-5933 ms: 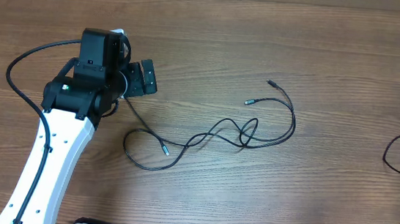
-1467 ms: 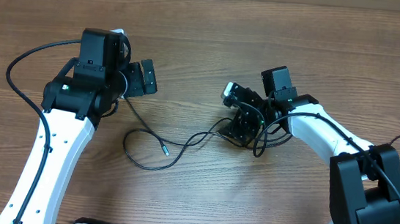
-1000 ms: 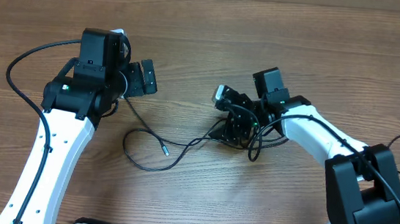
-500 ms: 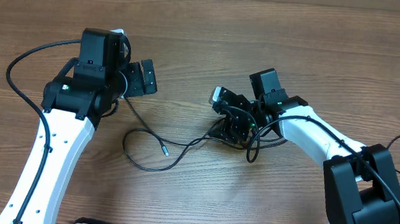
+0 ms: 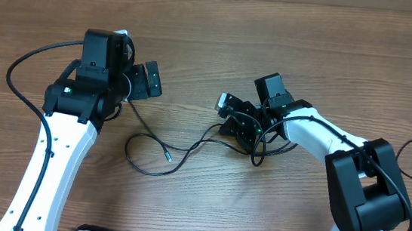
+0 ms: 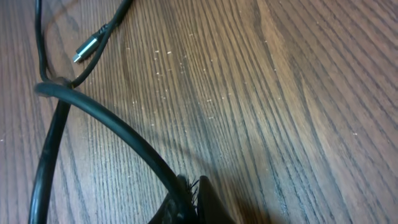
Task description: Untangle cables
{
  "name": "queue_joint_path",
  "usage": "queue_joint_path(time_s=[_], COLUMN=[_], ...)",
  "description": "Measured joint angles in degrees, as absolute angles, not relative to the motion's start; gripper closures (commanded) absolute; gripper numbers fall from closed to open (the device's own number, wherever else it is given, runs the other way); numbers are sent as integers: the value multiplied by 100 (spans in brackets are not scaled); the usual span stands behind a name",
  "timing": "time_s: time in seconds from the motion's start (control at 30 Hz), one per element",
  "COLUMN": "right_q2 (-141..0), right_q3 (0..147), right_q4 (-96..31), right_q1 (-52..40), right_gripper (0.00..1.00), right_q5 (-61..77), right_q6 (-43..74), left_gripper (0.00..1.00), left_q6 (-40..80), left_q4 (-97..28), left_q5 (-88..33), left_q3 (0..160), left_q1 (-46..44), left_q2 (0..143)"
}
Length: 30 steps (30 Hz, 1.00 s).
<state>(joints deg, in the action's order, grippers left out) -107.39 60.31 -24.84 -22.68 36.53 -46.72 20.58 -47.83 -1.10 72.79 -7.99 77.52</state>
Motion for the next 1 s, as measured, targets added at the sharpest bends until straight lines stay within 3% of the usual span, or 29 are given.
queue_joint_path(time_s=[0.3,0.57,1.0], right_q2=[-10342,-8637,-5981], right_q3=[6401,7367,7747], right_q4=[-3044,-3273,-1662], right_q1=[-2259,-2259,-2257], right_gripper=[96,96,96], right_q5=[2193,274,-196], right_q6=[-4163,-3868,-3507], left_gripper=[0,0,0], left_q6=[2058,2058,2058], left_q4=[-4783,-4781,-4783], left_q5=[-110,-110,-110], left_q3=[7279,7279,7279], left_q1=[-799,-799,-799], left_q2=[7752,7752,7752])
